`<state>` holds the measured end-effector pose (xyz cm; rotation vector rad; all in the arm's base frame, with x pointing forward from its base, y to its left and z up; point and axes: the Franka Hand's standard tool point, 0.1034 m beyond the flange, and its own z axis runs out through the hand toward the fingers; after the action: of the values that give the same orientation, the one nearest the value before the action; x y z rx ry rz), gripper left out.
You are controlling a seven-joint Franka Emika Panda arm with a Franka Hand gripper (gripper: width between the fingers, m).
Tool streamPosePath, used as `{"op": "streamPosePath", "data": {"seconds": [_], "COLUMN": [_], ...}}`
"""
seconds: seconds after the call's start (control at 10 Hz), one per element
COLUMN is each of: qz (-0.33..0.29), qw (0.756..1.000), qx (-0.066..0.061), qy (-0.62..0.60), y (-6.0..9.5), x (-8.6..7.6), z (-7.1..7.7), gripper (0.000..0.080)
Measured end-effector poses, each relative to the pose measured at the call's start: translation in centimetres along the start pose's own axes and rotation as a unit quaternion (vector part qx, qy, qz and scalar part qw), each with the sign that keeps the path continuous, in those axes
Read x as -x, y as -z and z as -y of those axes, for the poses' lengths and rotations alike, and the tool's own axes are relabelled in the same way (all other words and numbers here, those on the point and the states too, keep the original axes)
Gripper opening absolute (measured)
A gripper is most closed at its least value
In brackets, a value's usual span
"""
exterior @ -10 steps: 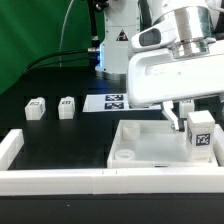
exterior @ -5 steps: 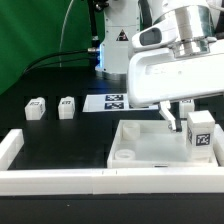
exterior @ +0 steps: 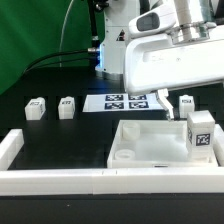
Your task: Assemble one leg
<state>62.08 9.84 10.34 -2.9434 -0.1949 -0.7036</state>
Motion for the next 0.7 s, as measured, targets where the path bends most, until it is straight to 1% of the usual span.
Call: {"op": "streamPosePath", "data": {"seconds": [0.1, 0.2, 0.3, 0.4, 0.5, 0.6, 0.7], "qz": [-0.001, 0.030, 0.096, 0.127, 0.180, 0.205, 0.257], "qw": [1.000, 1.000, 0.995, 0.992, 0.983, 0.978, 0.965], "qx": [0.001, -0.006, -0.022, -0.028, -0.037, -0.043, -0.055], "qy": [-0.001, -0.002, -0.005, -0.004, -0.008, -0.010, -0.011], "y": [0.4, 0.2, 0.2, 0.3, 0.3, 0.2, 0.3], "x": [-0.6, 0.1, 0.6, -0.2, 0.0, -0.3, 0.2], "z": [-0.2, 0.2, 0.7, 0.2, -0.2, -0.4, -0.3], "gripper": [0.0649, 0.0649, 0.0649, 0.0649, 0.0649, 0.0649, 0.0649]}}
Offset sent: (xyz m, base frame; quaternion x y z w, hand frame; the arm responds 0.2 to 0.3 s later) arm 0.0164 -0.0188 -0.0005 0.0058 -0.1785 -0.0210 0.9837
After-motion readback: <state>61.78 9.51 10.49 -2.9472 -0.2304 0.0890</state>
